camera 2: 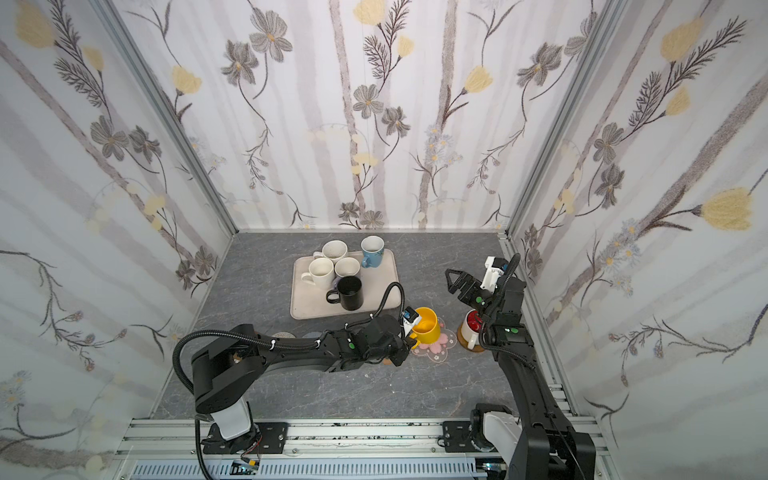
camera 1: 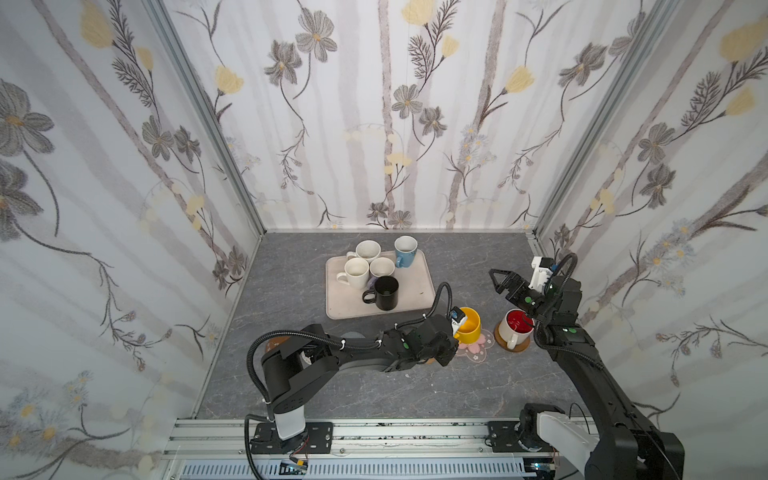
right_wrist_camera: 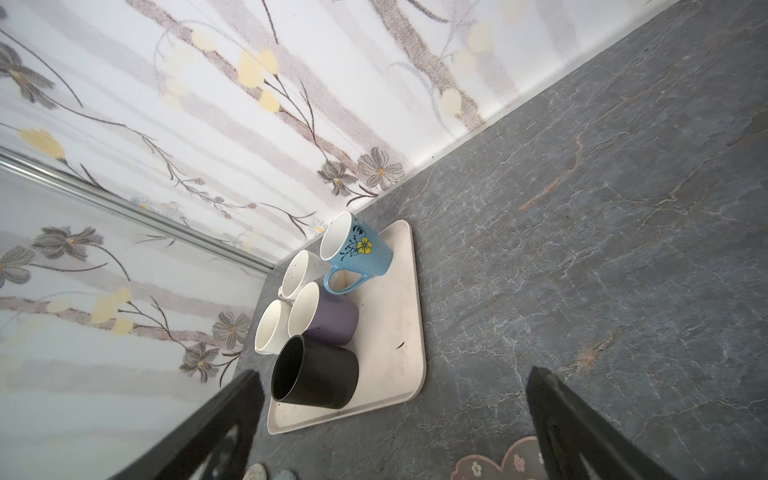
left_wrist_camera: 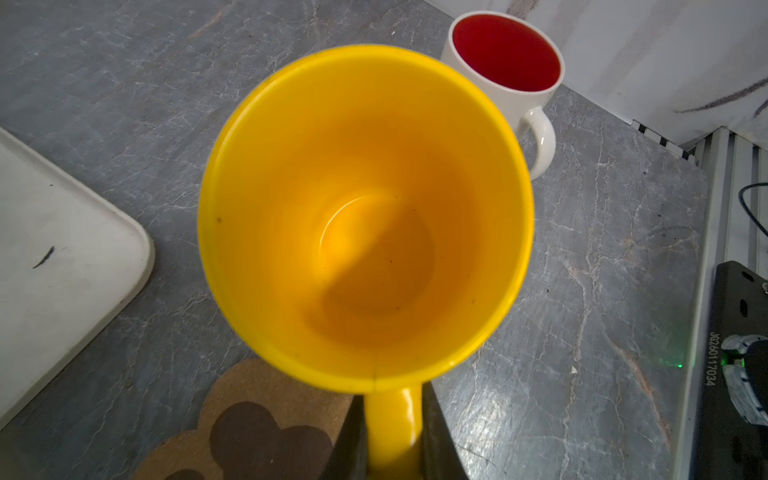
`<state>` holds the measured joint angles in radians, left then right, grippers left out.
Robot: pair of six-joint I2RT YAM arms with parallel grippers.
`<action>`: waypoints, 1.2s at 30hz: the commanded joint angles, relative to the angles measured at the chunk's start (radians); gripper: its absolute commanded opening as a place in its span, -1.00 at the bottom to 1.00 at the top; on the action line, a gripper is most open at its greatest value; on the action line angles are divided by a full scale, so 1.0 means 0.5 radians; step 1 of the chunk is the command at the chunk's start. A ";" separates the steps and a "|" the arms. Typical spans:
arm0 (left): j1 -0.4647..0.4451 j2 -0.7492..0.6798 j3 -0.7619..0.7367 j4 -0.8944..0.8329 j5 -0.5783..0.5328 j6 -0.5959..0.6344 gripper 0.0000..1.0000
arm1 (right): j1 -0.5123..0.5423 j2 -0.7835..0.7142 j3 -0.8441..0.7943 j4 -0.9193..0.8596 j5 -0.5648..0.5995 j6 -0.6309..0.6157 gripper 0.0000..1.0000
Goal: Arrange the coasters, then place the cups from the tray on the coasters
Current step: 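Lower the yellow mug onto the pink flower coaster with the left gripper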
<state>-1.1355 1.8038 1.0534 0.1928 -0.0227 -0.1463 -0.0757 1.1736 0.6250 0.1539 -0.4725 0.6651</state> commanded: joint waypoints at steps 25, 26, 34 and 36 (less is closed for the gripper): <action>-0.004 0.274 0.357 -0.180 -0.053 0.118 -1.00 | -0.043 -0.055 -0.097 0.227 0.003 0.136 0.99; -0.006 0.279 0.363 -0.185 -0.054 0.115 -1.00 | -0.044 -0.060 -0.097 0.226 0.003 0.137 0.99; -0.024 0.316 0.403 -0.221 -0.092 0.105 -0.97 | -0.045 -0.089 -0.096 0.218 0.000 0.127 0.99; -0.030 0.319 0.404 -0.225 -0.110 0.101 -0.88 | -0.042 -0.104 -0.103 0.224 0.003 0.125 0.99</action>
<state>-1.1469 1.9575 1.2427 0.0380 -0.0544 -0.1020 -0.0982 1.1301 0.5758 0.2272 -0.4725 0.7288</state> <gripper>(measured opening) 0.134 0.996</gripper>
